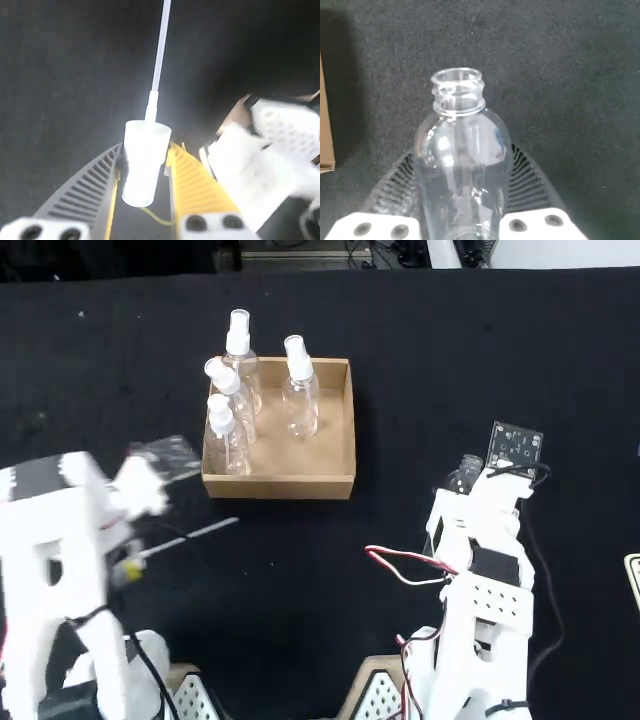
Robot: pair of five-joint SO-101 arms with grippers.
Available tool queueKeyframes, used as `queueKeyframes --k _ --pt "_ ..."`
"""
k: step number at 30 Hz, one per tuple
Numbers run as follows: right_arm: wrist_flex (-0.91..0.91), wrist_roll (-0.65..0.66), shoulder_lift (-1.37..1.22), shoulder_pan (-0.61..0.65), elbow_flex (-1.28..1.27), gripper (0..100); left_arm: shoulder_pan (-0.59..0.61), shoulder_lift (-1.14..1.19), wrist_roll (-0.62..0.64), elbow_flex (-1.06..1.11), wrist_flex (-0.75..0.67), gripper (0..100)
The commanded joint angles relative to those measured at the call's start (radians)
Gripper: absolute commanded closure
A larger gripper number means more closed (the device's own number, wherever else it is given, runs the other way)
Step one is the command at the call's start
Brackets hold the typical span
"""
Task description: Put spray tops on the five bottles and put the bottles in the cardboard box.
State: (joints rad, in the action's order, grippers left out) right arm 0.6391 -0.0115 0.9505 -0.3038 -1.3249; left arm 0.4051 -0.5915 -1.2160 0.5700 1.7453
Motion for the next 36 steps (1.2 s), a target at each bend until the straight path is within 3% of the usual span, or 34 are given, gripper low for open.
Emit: queueKeyframes --k 1,6,10,14,17,23,26,32,36 --pt "-0.029 -0.006 0.039 -0.015 0.013 98.8 0.302 -0.002 -0.183 -0.010 -0.058 96" --pt "-0.029 -0.006 0.039 -0.014 0.012 98.8 0.527 0.034 -0.054 0.068 -0.368 96" --pt "-0.029 -0.006 0.038 -0.014 0.012 98.8 0.644 0.157 0.209 0.117 -0.640 96" --pt "-0.029 -0.006 0.038 -0.014 0.012 98.8 0.750 0.267 0.459 0.114 -0.781 96" --pt "-0.029 -0.006 0.038 -0.014 0.012 98.8 0.780 0.316 0.555 0.116 -0.816 94" --pt "-0.029 -0.006 0.039 -0.012 0.007 98.8 0.748 0.356 0.752 0.120 -0.810 75" --pt "-0.031 -0.006 0.039 -0.012 0.005 98.8 0.723 0.339 0.807 0.114 -0.798 74" --pt "-0.031 -0.006 0.039 -0.011 0.005 98.8 0.745 0.307 0.806 -0.027 -0.740 74" --pt "-0.031 -0.006 0.039 -0.011 0.007 98.8 0.802 0.310 0.709 -0.101 -0.740 74"
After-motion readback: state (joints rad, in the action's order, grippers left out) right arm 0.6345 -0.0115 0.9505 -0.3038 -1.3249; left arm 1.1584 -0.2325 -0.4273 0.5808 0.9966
